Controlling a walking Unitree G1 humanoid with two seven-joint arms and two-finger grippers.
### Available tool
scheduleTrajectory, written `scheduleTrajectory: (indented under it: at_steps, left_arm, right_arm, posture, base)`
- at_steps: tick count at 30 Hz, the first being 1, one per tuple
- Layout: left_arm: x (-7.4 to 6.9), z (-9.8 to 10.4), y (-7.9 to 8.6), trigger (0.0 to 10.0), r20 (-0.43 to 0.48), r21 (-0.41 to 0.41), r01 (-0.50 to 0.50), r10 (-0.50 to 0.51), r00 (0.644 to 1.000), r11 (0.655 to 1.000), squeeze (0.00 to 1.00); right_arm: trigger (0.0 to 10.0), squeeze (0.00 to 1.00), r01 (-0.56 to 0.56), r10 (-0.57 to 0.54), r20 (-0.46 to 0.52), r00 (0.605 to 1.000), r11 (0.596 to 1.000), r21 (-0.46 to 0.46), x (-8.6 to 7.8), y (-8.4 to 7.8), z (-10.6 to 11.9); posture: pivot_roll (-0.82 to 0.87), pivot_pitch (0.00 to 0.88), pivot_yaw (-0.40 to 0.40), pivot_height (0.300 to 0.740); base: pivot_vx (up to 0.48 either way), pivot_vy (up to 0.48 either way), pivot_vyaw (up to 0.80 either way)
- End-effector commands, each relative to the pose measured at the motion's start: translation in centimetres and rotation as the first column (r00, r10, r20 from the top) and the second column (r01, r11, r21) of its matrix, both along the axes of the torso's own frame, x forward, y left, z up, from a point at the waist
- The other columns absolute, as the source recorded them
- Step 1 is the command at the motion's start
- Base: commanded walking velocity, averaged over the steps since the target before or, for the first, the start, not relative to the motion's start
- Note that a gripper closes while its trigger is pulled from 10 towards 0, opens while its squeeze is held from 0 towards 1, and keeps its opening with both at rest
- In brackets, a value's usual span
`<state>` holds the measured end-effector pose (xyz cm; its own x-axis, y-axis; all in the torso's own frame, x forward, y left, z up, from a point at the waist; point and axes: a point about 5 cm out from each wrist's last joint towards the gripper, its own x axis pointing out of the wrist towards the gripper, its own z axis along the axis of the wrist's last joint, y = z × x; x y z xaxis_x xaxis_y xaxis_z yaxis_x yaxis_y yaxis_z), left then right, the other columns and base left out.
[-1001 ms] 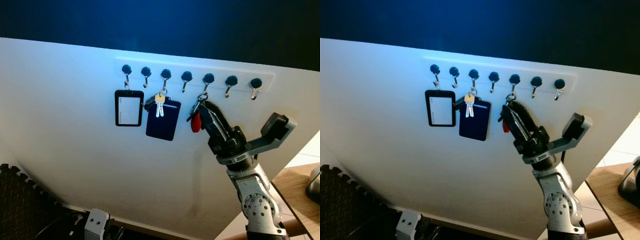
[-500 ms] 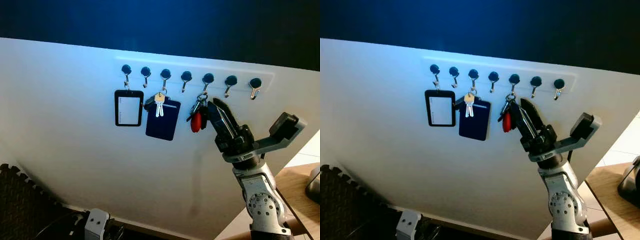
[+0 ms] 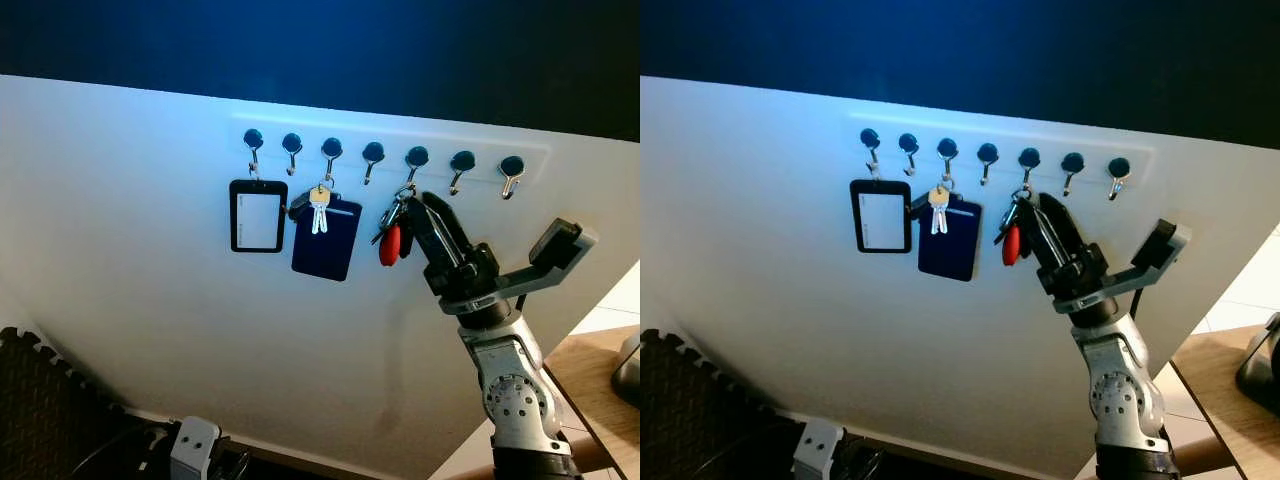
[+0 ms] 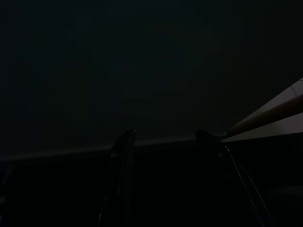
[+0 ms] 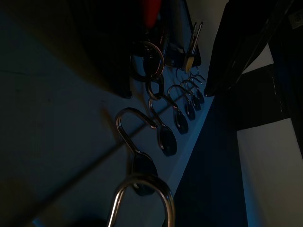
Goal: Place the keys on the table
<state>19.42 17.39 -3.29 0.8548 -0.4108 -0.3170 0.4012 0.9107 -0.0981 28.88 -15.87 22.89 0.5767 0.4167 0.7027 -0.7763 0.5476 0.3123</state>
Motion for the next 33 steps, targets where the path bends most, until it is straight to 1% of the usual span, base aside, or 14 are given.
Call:
scheduleTrajectory:
  at_steps: [1, 7, 12, 25, 32, 33]
  left_arm:
    - [-0.4, -0.2, 0.0, 10.0, -0.016, 0.003, 0.003, -0.003, 1.0, 1.0, 0.0]
    - [-0.3, -0.2, 0.1, 10.0, -0.014, 0.003, 0.005, -0.005, 1.0, 1.0, 0.0]
    - [-0.3, -0.3, 0.2, 10.0, -0.02, 0.005, 0.002, -0.002, 1.0, 1.0, 0.0]
    - [-0.3, -0.4, 0.2, 10.0, -0.027, 0.008, 0.0, 0.0, 1.0, 1.0, 0.0]
    - [-0.2, -0.3, 0.2, 10.0, -0.026, 0.007, 0.003, -0.002, 1.0, 1.0, 0.0]
    - [-0.2, -0.3, 0.2, 10.0, -0.023, 0.007, 0.003, -0.002, 1.0, 1.0, 0.0]
  right_arm:
    - [10.0, 0.0, 0.008, -0.008, -0.001, 1.0, 1.0, 0.008, 0.1, -0.1, 0.0]
    - [10.0, 0.0, -0.082, 0.082, 0.027, 0.996, 0.997, 0.003, -0.4, 1.0, 0.2]
    - [10.0, 0.0, -0.132, 0.132, 0.042, 0.99, 0.991, -0.001, -0.8, 1.6, 0.3]
    - [10.0, 0.0, -0.14, 0.14, 0.049, 0.989, 0.99, 0.004, -0.8, 1.5, 0.4]
    - [10.0, 0.0, -0.169, 0.169, 0.068, 0.983, 0.986, -0.002, -1.0, 2.0, 0.8]
    - [10.0, 0.0, -0.186, 0.186, 0.073, 0.98, 0.983, -0.012, -1.1, 2.2, 1.0]
  posture:
    - [0.08, 0.086, -0.036, 0.74]
    - [0.08, 0.086, -0.037, 0.74]
    - [0.08, 0.086, -0.037, 0.74]
    - [0.08, 0.086, -0.035, 0.74]
    - [0.08, 0.086, -0.036, 0.74]
    - [0.08, 0.086, -0.037, 0.74]
  base:
    - [0.0, 0.0, 0.0]
    - [0.0, 0.0, 0.0]
    - [0.0, 0.0, 0.0]
    - [0.0, 0.0, 0.0]
    - [0.0, 0.0, 0.0]
    - [0.0, 0.0, 0.0]
